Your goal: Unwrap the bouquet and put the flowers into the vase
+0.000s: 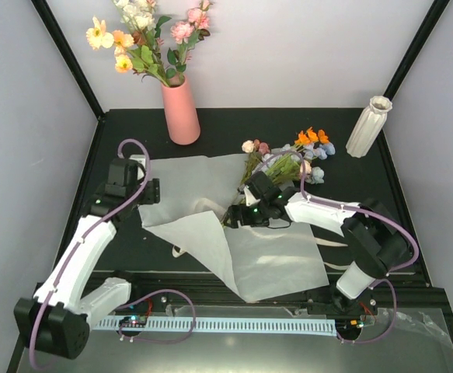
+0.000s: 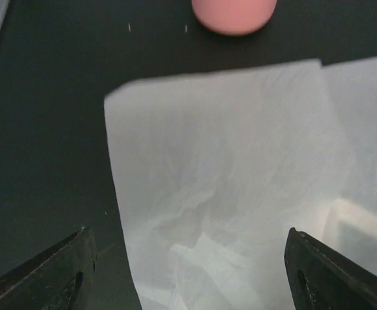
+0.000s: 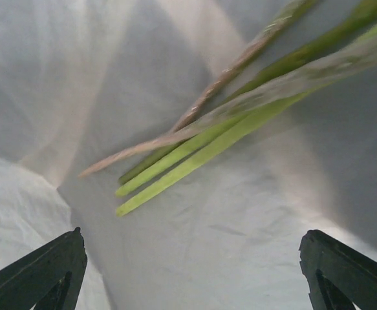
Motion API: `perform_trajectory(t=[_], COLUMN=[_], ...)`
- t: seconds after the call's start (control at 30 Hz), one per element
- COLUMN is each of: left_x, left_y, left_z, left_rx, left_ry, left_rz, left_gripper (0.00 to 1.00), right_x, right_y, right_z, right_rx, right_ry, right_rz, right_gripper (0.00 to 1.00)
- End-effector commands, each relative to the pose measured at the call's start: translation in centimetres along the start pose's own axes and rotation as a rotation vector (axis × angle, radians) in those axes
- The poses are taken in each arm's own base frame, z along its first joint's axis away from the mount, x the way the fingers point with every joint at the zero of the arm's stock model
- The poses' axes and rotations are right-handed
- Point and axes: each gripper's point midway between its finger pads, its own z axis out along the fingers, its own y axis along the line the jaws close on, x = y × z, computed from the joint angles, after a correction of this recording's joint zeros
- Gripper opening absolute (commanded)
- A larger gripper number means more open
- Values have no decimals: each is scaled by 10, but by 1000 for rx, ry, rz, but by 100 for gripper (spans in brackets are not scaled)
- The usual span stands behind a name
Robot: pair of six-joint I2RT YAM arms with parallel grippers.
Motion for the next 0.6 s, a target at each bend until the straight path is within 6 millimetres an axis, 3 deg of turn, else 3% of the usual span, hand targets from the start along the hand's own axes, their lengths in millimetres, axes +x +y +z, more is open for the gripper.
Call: perform_trajectory(t=[0.0,0.3,0.37,0.57], left_x=[-28,-15,-9,-12], left_y=[2,-5,-2,2], left_z=[-43,-79,-90,-107], left_rx=[29,126,127,127], left_ry=[-140,-299,-353,-451], left_rz=[-25,5,1,-15], left_gripper=[83,90,90,91], right_x=[9,55,76,112], right_y=[28,89,113,142], right_z=[4,31,35,40], right_rx=[-28,-67,-116,-186], right_ry=[28,173,219,290], right_rz=[-89,-314,-388,-460], right_gripper=[90,88,88,88])
